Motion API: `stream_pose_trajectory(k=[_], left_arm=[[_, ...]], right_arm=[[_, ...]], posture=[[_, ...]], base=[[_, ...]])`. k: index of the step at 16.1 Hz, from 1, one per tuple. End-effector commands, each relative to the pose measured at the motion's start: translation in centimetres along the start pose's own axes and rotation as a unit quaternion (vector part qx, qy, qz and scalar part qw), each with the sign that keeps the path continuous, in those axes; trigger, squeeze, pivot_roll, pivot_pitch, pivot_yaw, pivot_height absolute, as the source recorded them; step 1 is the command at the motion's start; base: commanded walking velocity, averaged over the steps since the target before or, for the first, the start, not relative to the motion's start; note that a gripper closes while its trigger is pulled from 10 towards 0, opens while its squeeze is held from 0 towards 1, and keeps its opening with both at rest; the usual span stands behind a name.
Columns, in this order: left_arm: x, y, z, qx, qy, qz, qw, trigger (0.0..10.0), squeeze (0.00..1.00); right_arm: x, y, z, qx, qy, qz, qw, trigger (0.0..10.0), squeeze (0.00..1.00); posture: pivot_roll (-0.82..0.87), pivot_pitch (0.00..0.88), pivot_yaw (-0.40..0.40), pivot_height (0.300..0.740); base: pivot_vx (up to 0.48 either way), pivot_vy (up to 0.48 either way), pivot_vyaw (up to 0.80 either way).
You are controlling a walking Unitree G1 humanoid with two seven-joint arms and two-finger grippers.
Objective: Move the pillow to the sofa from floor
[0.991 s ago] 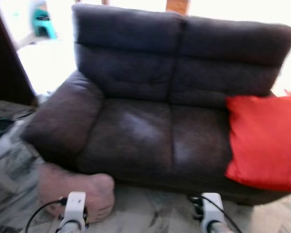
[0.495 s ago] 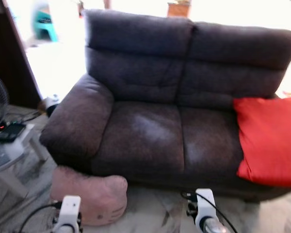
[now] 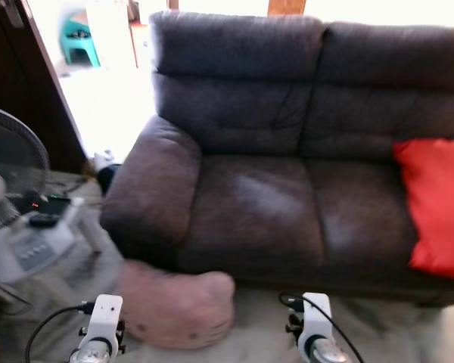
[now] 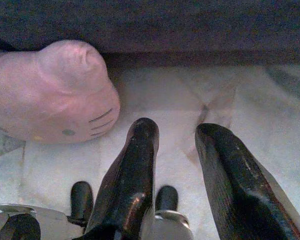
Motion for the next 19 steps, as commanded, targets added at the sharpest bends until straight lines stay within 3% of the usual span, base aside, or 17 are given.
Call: stream_pose_trajectory(k=[1, 13, 15, 19], left_arm=[[-0.05, -0.05, -0.76, -0.009, -0.014, 0.006, 1.000, 10.0, 0.00], [-0.19, 0.18, -1.26, 0.002, -0.008, 0.009, 1.000, 10.0, 0.00], [-0.17, 0.22, -1.33, -0.012, -0.010, 0.005, 1.000, 10.0, 0.00], [-0.06, -0.02, -1.40, 0.000, -0.013, 0.004, 1.000, 10.0, 0.00]], right_arm=[[0.04, -0.27, -0.31, -0.001, -0.004, 0.006, 1.000, 10.0, 0.00], [0.01, -0.20, -0.24, 0.001, 0.000, 0.007, 1.000, 10.0, 0.00], [0.02, -0.22, -0.23, 0.002, 0.000, 0.007, 1.000, 10.0, 0.00], [0.05, -0.31, -0.34, 0.006, 0.002, 0.007, 1.000, 10.0, 0.00]], posture=[[0.12, 0.033, 0.006, 0.740], [0.13, 0.031, -0.009, 0.740], [0.13, 0.025, -0.008, 0.740], [0.13, 0.007, -0.016, 0.740]], base=[[0.000, 0.398, 0.00], [0.000, 0.398, 0.00], [0.000, 0.000, 0.00], [0.000, 0.000, 0.00]])
Point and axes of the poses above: a point about 5 cm out from each wrist's last joint towards the gripper, its own x axis pointing back from the gripper into the wrist, its own y axis along the axis of the wrist's last joint, z = x × y, the point moved 2 cm from there along -x, pointing out of the wrist towards the gripper, and after that the axes turned 5 degrees about x, right-handed, at the moved point
